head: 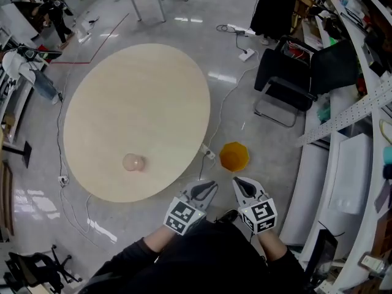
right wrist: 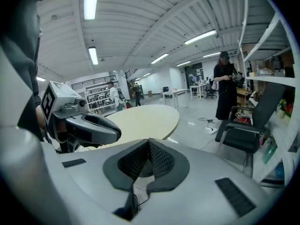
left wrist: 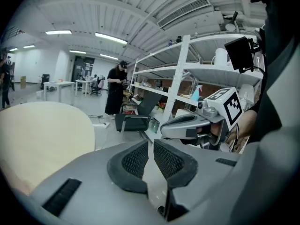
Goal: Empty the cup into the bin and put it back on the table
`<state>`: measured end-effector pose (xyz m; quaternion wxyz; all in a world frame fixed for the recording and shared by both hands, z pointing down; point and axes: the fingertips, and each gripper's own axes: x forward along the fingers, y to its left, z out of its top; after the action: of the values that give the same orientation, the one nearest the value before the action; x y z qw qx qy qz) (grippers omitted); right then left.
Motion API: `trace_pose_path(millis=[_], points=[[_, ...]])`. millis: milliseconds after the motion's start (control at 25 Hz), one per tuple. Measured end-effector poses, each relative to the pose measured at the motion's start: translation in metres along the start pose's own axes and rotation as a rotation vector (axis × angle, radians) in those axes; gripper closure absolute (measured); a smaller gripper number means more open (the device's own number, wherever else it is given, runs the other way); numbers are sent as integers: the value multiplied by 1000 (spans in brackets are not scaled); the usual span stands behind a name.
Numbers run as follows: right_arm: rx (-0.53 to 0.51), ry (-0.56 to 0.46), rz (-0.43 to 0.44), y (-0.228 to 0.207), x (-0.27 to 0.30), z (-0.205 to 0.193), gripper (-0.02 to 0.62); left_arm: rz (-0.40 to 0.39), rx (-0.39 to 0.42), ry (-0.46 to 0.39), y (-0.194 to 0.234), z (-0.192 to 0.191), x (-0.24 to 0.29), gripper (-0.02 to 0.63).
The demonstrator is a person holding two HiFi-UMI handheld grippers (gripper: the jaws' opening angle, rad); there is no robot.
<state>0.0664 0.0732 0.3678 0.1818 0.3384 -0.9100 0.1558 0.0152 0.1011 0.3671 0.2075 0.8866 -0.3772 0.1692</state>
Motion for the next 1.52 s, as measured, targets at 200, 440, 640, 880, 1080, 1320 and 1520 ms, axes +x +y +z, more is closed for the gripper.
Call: trace_pose_path(millis=[200,440,640,880,1080,1320,1520], points=[[56,-41,-75,-35,-67,-25,578,-54,46,16,-66,1,36,552],[97,-70,-91,-47,-106,-46,578,-50,56,20,-106,-2,45,552],[71,-96,-30,-32,-87,-34,578,31,28,3,-88,-10,23,552],[3,-123,106,21,-39,5,578,158,-32,-54,-43,-13,-22,552],[-63,-122,221,72,10,39,578,267,-83,-112,6,-12,-73,552],[-117,-115,325,136,64,69,578,367,-135,-184,62,-14,-137,552],[-163,-121,362,181,106,85,578,423,-146,-228,99,-18,-181,552]])
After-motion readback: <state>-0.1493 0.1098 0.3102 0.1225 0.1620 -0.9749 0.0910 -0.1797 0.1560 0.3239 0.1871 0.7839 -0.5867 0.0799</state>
